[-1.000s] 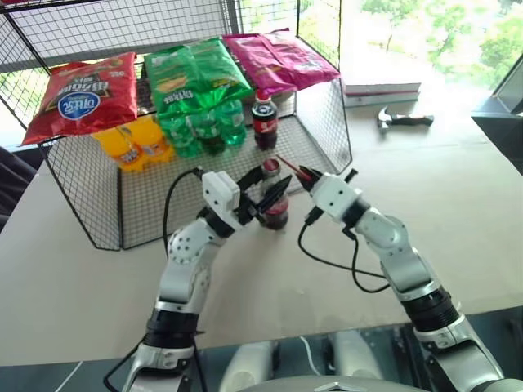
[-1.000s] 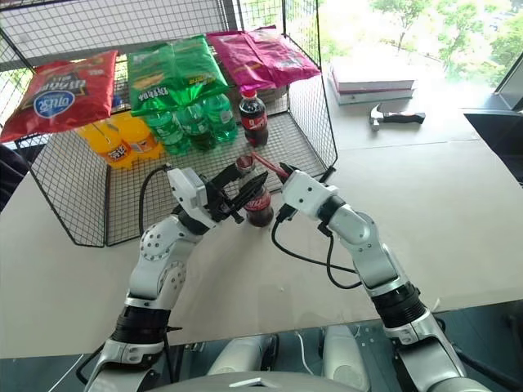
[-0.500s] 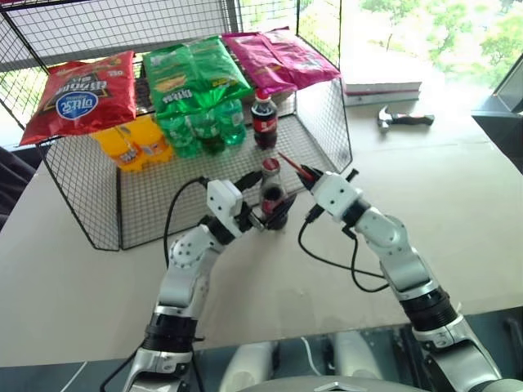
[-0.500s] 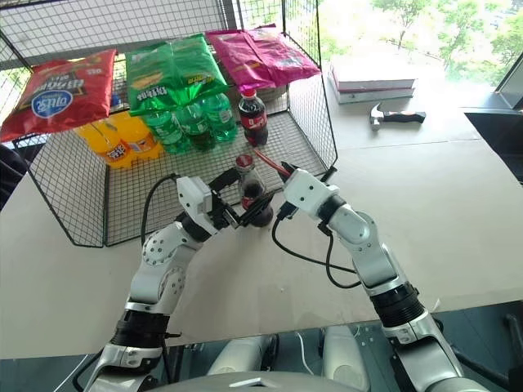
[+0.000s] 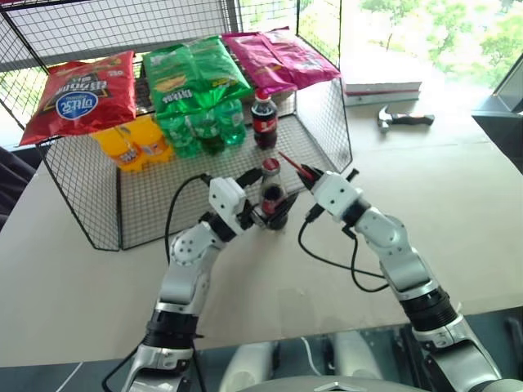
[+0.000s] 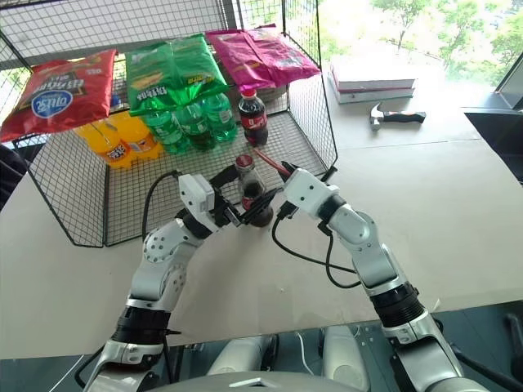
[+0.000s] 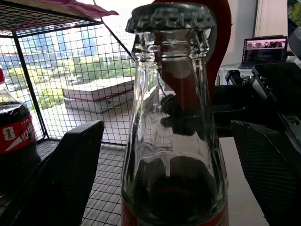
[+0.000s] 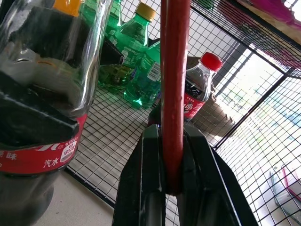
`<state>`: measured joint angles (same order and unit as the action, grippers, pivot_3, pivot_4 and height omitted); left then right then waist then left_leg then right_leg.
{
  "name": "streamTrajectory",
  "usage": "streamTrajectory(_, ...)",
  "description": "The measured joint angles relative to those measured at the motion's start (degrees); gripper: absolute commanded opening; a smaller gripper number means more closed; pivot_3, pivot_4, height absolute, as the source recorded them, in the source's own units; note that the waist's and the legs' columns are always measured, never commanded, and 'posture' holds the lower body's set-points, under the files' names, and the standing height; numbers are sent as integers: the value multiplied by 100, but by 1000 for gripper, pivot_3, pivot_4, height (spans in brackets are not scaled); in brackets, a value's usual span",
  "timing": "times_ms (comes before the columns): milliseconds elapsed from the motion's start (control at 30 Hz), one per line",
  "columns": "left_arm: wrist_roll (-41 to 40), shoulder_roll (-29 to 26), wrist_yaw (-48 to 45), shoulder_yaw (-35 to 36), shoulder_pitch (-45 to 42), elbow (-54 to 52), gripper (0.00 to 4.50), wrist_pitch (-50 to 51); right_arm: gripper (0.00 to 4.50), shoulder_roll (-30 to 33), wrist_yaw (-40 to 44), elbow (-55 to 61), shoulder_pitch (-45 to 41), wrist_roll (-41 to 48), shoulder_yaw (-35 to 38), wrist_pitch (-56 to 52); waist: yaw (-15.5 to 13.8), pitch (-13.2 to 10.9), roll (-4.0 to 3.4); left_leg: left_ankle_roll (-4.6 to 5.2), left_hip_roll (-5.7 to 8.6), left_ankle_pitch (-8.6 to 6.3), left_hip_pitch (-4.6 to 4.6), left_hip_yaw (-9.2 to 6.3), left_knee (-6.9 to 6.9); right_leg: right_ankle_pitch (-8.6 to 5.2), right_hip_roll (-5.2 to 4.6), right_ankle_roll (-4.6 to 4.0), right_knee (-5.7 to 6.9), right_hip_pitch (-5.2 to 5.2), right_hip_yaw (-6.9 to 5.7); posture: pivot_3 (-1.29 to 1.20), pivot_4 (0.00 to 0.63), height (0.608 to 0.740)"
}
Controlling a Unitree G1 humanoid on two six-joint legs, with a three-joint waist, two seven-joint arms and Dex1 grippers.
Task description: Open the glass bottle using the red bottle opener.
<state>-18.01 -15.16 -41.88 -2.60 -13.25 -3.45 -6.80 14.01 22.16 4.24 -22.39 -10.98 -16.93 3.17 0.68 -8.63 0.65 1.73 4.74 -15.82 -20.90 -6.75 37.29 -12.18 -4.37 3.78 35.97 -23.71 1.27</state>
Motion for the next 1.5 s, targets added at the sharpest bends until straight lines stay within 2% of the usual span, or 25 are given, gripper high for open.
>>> streamTrajectory(100,-12,33,-9,-3,0,0,3629,0,0,1,0,0,0,1,0,0,0,0,0,0,0,0,0,0,0,0,0,0,0,0,0,0,150,740)
streamTrajectory(167,-16,53,-10,-2,0,0,2729,0,0,1,0,0,0,2,0,0,1,0,0,0,0,0,0,0,0,0,0,0,0,0,0,0,150,740)
streamTrajectory(600,-2,45,48,4,7,0,2729,-16,0,27,-1,-118,-54,-119,-26,152,1,0,0,0,0,0,0,1,0,0,0,0,0,0,0,0,150,740)
streamTrajectory(967,3,38,44,0,5,0,2729,-30,0,22,-294,-747,-591,-806,-240,1004,5,0,0,0,0,0,1,1,0,0,1,0,0,0,1,0,150,740)
streamTrajectory(1500,18,129,51,14,12,0,2729,-37,0,140,-919,-1641,-843,-1371,-294,2290,2,0,0,-1,1,1,2,2,0,0,1,0,0,1,2,0,150,740)
